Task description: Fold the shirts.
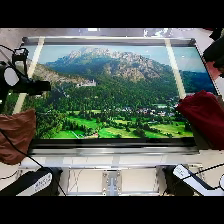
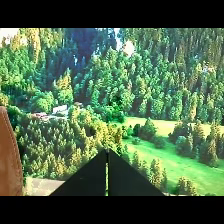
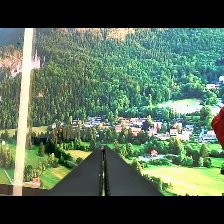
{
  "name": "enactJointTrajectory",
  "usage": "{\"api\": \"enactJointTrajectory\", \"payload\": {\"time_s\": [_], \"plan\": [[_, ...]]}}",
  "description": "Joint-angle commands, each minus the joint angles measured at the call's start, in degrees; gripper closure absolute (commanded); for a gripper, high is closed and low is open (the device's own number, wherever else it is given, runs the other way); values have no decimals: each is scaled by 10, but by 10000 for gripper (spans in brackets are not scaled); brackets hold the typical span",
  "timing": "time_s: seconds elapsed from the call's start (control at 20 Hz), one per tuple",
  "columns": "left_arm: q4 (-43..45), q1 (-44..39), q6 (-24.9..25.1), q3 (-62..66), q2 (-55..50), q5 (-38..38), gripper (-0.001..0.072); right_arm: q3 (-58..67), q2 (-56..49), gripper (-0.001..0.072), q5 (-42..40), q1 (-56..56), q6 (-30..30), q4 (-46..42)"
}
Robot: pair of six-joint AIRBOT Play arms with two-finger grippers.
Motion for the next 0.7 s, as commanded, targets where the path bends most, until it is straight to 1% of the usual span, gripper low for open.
{"api": "enactJointTrajectory", "payload": {"time_s": [0.0,0.5,0.65], "plan": [[0,0,0,0,0,0,696,0,0,693,0,1,0,0],[0,0,0,0,0,0,696,0,0,693,0,1,0,0],[7,0,0,0,-1,13,689,7,-9,693,-5,0,0,-1]]}}
